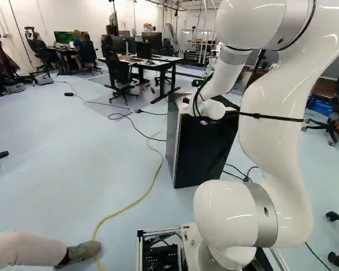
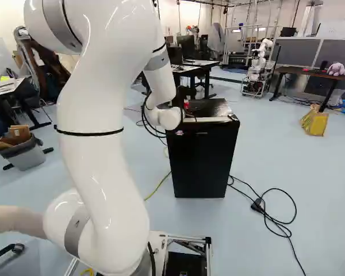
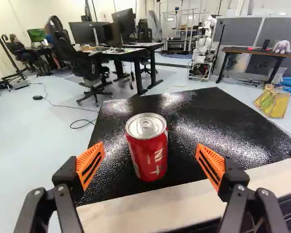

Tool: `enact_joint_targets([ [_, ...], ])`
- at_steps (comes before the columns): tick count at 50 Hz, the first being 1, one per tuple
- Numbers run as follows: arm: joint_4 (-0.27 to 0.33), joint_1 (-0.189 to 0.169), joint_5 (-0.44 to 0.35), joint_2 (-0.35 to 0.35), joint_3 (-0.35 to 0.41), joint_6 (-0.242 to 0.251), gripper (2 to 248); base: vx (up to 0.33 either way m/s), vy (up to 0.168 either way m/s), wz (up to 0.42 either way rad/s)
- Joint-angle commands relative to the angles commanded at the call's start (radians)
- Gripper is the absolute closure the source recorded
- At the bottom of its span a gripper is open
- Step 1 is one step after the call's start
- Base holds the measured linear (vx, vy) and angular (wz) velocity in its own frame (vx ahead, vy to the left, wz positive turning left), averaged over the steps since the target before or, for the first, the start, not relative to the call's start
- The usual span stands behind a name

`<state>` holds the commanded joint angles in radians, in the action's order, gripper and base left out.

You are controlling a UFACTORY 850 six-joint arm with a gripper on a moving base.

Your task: Grab a drink from the fridge

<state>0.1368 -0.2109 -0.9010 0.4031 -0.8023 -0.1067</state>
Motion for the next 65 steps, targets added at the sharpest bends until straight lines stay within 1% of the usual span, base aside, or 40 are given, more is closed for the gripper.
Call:
enact_joint_targets([
  [8, 0.0, 0.0, 0.0, 0.004, -0.005, 0.0, 3, 0.0, 0.0, 0.0],
  [9, 0.0, 0.0, 0.0, 0.004, -0.005, 0.0, 22, 0.0, 0.0, 0.0],
  [13, 0.0, 0.0, 0.0, 0.005, -0.005, 0.0, 22, 0.0, 0.0, 0.0],
  [14, 0.0, 0.0, 0.0, 0.005, -0.005, 0.0, 59, 0.0, 0.0, 0.0],
  [18, 0.0, 0.0, 0.0, 0.005, -0.005, 0.0, 59, 0.0, 0.0, 0.0],
  [19, 0.0, 0.0, 0.0, 0.005, -0.005, 0.0, 97, 0.0, 0.0, 0.0],
  [23, 0.0, 0.0, 0.0, 0.005, -0.005, 0.0, 97, 0.0, 0.0, 0.0],
  [24, 0.0, 0.0, 0.0, 0.005, -0.005, 0.0, 135, 0.0, 0.0, 0.0],
  [29, 0.0, 0.0, 0.0, 0.005, -0.005, 0.0, 135, 0.0, 0.0, 0.0],
  [30, 0.0, 0.0, 0.0, 0.005, -0.005, 0.0, 156, 0.0, 0.0, 0.0],
  [65, 0.0, 0.001, 0.0, -0.063, 0.0, 0.0, 157, 0.0, 0.0, 0.0],
])
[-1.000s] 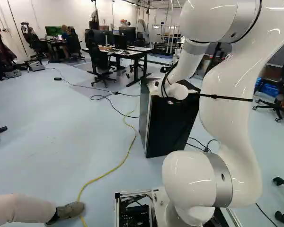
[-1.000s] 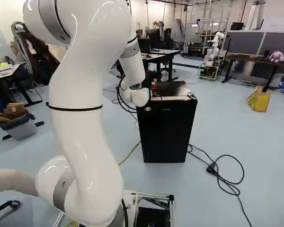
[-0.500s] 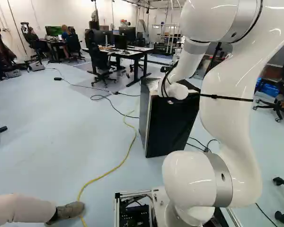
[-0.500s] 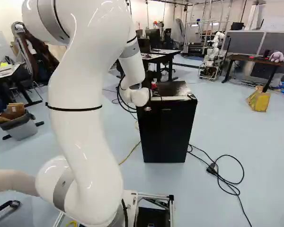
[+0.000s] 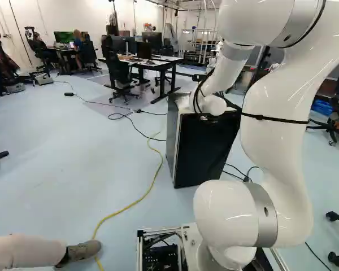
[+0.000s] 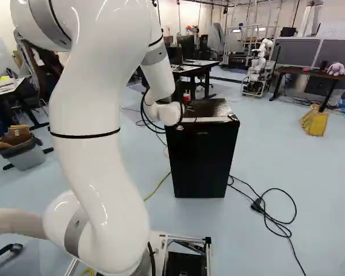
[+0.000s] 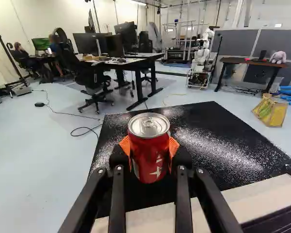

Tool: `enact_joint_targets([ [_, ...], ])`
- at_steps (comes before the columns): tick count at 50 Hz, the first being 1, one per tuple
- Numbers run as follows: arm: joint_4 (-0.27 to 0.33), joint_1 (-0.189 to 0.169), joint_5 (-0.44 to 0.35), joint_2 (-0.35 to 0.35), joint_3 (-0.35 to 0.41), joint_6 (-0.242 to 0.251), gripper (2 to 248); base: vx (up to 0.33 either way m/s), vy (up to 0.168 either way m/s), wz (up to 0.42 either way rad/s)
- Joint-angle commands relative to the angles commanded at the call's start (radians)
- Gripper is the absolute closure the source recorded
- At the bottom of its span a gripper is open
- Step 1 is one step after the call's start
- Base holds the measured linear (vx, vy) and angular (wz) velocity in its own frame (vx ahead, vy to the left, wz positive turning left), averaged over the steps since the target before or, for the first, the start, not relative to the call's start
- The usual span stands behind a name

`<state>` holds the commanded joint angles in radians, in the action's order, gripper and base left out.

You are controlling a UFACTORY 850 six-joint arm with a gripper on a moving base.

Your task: Grab a drink from the fridge

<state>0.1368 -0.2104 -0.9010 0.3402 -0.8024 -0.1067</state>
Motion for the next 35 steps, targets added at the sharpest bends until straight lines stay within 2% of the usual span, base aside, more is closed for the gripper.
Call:
enact_joint_targets([
  [35, -0.003, 0.005, 0.001, -0.041, 0.017, 0.003, 157, 0.0, 0.0, 0.0],
])
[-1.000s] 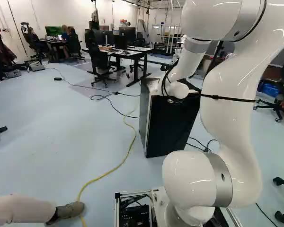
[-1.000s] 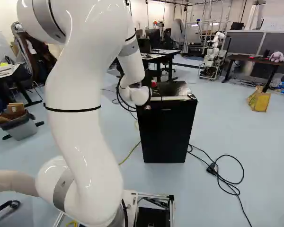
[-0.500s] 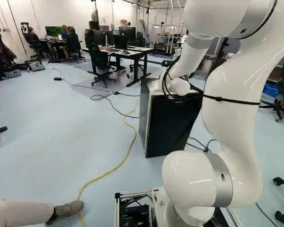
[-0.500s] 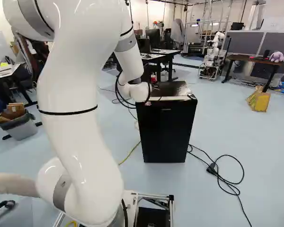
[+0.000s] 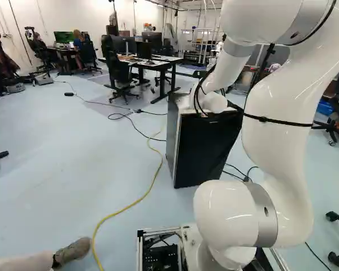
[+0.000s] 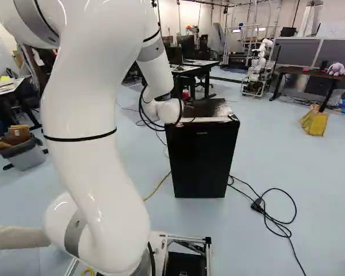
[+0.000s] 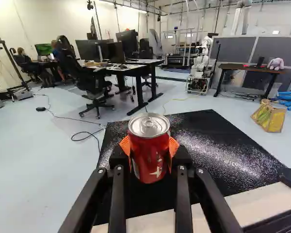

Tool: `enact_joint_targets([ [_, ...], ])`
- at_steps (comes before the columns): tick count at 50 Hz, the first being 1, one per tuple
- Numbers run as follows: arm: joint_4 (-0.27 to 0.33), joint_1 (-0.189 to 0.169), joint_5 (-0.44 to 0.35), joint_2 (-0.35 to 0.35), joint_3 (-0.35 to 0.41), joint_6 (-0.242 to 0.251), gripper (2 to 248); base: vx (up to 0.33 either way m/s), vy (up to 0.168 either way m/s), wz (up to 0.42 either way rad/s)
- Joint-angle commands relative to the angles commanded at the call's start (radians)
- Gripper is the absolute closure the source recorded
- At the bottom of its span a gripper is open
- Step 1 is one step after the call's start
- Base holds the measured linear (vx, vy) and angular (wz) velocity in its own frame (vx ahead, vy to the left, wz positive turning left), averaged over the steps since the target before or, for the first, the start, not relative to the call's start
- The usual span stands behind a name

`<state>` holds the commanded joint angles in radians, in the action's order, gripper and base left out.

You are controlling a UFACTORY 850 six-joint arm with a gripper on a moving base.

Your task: Grab a drink from the fridge

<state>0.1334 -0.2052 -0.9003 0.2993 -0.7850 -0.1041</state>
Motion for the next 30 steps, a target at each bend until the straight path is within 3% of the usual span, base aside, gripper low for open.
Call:
enact_joint_targets([
  [30, -0.021, 0.032, 0.004, -0.091, 0.11, 0.016, 157, 0.0, 0.0, 0.0],
])
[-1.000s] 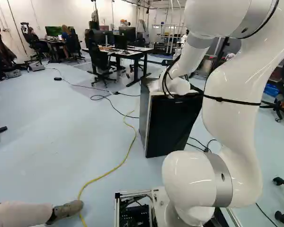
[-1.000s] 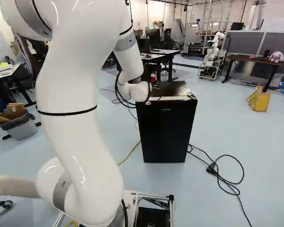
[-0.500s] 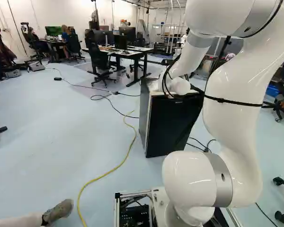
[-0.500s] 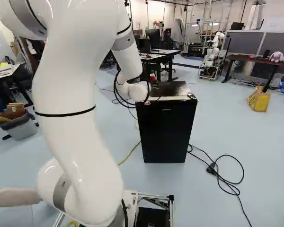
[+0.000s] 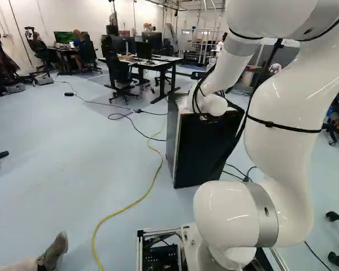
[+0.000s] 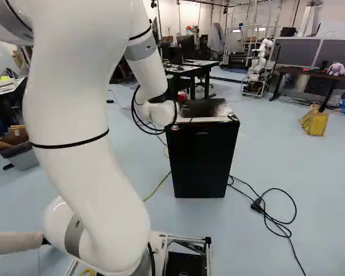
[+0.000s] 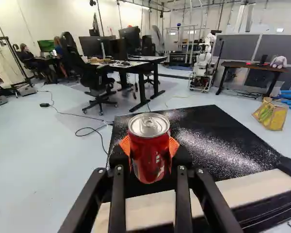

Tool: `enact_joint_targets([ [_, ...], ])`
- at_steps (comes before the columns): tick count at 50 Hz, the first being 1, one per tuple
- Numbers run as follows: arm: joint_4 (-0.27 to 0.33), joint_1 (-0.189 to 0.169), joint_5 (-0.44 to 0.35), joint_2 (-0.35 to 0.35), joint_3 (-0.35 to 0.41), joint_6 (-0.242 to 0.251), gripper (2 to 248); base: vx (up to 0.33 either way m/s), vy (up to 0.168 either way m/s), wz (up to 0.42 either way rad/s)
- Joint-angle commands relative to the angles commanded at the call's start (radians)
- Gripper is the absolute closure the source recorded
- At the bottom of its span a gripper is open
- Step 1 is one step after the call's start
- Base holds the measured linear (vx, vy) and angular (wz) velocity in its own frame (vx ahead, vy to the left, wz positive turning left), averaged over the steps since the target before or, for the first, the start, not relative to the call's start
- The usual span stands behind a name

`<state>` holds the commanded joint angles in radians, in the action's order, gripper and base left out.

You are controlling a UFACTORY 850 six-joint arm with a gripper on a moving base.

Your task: Grab a drink from the fridge

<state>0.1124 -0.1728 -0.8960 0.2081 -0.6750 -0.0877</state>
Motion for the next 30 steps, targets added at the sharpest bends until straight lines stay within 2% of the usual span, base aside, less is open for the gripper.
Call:
enact_joint_targets([
  [30, -0.041, 0.062, 0.008, -0.176, 0.212, 0.032, 157, 0.0, 0.0, 0.0],
])
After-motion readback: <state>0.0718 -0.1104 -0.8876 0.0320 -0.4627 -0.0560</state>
